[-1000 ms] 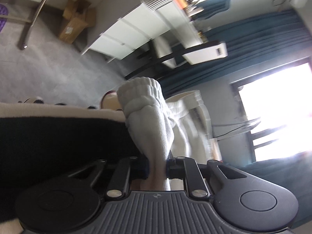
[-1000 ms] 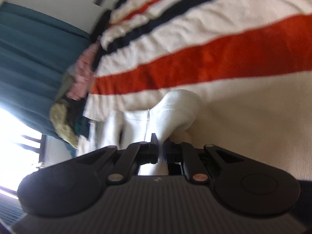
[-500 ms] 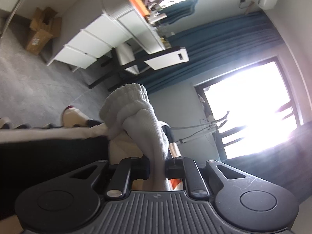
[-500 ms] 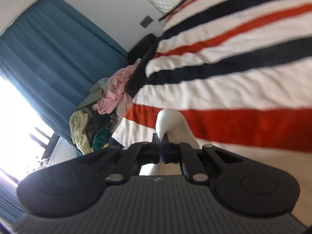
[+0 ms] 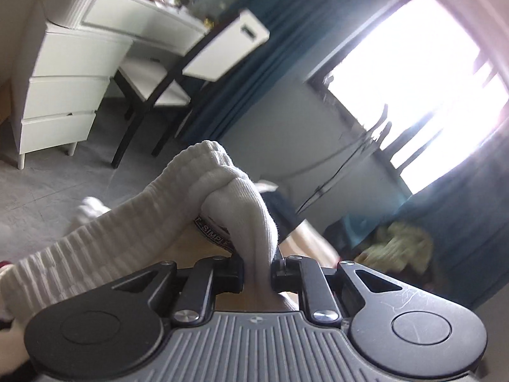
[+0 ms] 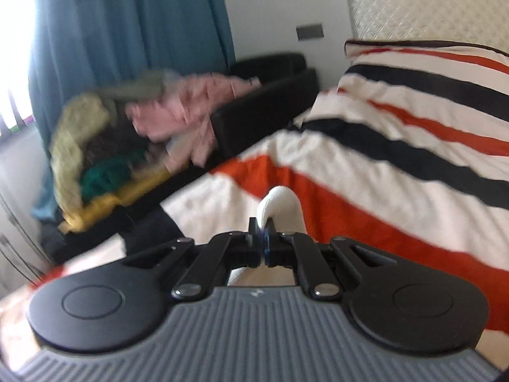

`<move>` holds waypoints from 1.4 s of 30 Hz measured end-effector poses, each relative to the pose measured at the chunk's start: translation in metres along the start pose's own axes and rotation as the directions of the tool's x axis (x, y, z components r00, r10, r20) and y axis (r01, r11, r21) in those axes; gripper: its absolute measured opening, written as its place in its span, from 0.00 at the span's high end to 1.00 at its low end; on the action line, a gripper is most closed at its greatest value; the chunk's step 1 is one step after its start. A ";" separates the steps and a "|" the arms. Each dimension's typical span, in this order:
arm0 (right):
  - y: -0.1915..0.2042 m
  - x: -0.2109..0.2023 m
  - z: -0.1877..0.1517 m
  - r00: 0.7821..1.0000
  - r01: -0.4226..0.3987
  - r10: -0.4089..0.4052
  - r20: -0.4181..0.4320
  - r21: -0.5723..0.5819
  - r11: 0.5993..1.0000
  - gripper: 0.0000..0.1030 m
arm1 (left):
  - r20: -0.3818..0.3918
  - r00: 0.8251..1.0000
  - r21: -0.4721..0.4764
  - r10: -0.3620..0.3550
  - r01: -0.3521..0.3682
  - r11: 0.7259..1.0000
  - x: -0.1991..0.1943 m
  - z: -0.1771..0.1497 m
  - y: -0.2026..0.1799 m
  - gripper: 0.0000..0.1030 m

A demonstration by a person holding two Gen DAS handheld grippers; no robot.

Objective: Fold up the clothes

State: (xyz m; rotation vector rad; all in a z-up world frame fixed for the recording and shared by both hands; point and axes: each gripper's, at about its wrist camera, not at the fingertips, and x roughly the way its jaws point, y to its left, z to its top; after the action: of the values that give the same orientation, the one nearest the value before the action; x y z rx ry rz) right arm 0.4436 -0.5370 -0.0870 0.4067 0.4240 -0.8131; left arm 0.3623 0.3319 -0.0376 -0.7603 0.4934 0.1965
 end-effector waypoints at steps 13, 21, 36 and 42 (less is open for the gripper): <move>0.004 0.030 -0.026 0.992 -0.029 0.020 -0.126 -0.064 0.998 0.82 | -0.199 0.979 0.119 0.046 -0.023 0.993 0.053 0.017 -0.011 0.50; -0.063 -0.068 -0.025 0.952 -0.264 0.280 -0.128 0.131 0.956 0.29 | -0.161 0.979 -0.027 -0.128 0.125 0.992 -0.076 -0.026 0.014 0.29; -0.202 -0.134 -0.107 0.722 -0.364 0.638 -0.269 0.637 0.680 0.46 | -0.165 0.979 -0.480 -0.124 0.030 0.877 -0.155 -0.141 0.097 0.28; -0.186 -0.098 -0.118 0.695 -0.414 0.673 -0.254 0.623 0.663 0.45 | -0.063 0.990 -0.510 -0.130 0.080 0.856 -0.105 -0.143 0.104 0.28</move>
State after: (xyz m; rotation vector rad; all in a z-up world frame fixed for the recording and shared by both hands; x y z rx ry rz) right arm 0.2174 -0.5341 -0.1707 1.2145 0.4803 -0.1730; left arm 0.1843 0.3061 -0.1375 -1.3179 0.4937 0.1909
